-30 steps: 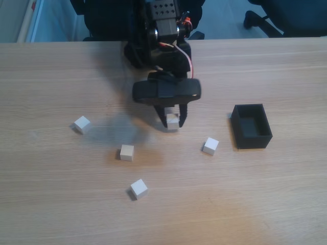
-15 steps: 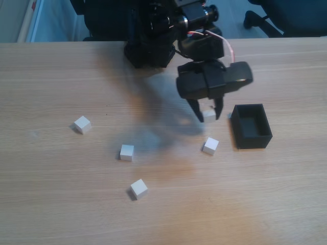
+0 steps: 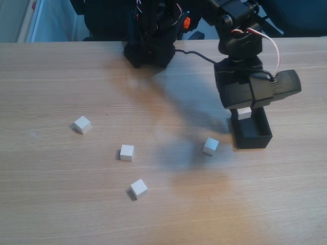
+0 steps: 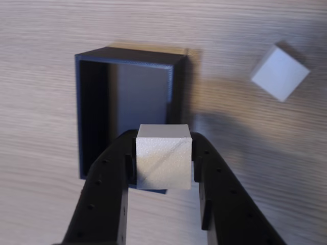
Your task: Pick blocks and place them in the box.
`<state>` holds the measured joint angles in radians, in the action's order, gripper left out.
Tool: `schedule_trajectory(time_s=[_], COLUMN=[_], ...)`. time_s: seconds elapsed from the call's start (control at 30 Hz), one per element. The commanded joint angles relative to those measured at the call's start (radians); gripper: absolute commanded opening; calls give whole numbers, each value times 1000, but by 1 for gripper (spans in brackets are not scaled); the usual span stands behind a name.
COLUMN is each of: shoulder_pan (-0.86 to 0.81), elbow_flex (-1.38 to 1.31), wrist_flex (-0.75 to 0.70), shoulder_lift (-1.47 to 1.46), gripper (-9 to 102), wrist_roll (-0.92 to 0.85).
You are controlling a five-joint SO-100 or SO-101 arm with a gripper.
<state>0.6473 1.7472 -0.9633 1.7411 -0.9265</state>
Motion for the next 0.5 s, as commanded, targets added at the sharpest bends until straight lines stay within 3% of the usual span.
schedule_trajectory(time_s=[0.0, 0.37, 0.47], shoulder_pan=[31, 112, 112], elbow_flex=[-95, -204, -204], wrist_flex=[-25, -46, -51], shoulder_lift=[-11, -87, -91], gripper=[1, 3, 12], wrist_roll=[32, 91, 95])
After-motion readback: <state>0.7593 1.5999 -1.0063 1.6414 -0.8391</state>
